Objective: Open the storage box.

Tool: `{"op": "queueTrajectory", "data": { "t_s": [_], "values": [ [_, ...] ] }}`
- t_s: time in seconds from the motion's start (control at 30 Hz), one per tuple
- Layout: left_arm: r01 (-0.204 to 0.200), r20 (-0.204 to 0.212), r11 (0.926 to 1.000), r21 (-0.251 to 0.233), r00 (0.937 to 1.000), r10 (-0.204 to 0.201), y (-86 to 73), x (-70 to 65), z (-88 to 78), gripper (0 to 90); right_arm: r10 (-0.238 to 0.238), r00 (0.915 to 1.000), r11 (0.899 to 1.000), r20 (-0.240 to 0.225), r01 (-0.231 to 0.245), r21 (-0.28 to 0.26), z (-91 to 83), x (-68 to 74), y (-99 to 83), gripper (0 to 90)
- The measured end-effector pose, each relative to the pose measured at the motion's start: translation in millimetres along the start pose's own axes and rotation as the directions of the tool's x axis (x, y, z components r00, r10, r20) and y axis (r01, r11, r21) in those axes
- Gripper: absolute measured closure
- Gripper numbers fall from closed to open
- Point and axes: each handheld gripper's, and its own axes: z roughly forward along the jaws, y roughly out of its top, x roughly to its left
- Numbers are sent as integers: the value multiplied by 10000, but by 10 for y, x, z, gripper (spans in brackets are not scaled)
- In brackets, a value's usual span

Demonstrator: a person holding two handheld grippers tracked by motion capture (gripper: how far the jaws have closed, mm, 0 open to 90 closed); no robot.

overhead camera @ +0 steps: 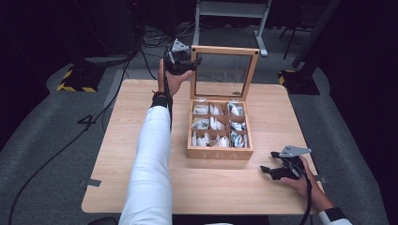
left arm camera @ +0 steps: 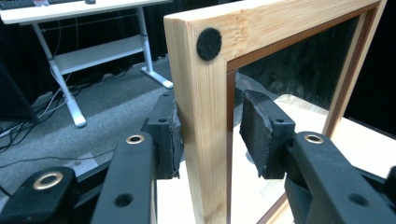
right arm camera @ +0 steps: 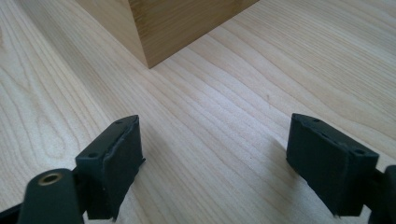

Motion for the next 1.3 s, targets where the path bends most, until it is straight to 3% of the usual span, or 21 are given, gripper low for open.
{"op": "queueTrajectory", "data": {
  "t_s": [0.1,0.5,0.67,0.73,1.0,1.3],
  "values": [
    [74,-371,10000,60,9993,-71,0,6,62,586,41,10000,10000,22,-41,-16,2,3,0,184],
    [568,-533,9983,159,9970,-559,-182,50,129,620,91,9999,10000,52,-92,8,1,7,1,183],
    [632,-607,9958,661,9964,-592,-344,55,193,625,81,10000,10000,53,-81,4,2,6,1,183],
    [619,-542,9938,927,9969,-571,-419,65,215,629,83,10000,10000,47,-83,4,2,6,1,183],
    [1249,-281,9877,944,9920,-1227,-645,50,271,635,57,10000,10000,44,-57,13,1,5,1,183],
    [1397,-139,9834,1157,9902,-1391,-844,29,307,639,20,10000,10000,2,-20,15,-1,-1,-1,185]
  ]
}}
